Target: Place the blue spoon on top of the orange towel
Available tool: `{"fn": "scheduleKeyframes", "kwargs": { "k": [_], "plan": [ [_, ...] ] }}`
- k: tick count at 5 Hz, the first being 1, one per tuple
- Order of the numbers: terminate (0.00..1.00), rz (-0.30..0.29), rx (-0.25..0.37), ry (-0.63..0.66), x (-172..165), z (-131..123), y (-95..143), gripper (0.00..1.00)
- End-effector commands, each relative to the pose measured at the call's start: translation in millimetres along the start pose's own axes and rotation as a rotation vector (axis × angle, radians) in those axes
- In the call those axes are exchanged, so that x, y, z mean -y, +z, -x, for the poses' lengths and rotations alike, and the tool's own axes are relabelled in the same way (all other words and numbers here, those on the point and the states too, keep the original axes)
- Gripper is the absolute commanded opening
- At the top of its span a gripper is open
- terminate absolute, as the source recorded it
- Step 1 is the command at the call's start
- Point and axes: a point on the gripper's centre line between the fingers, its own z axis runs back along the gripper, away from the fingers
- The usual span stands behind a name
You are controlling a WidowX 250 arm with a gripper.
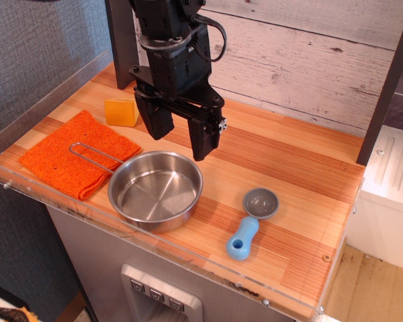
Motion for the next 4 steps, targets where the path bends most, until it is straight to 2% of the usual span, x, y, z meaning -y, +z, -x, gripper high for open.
{"fn": "scheduleKeyframes", "kwargs": {
  "k": [1,2,3,4],
  "plan": [
    [0.00,0.000,0.000,0.000,0,0,0,1.00],
    [0.00,-0.023,0.000,0.077,-21,12,0,1.00],
    [0.00,-0.025,0.017,0.110,-23,8,1,1.00],
    [0.00,-0.023,0.026,0.090,12,0,3,1.00]
  ]
}}
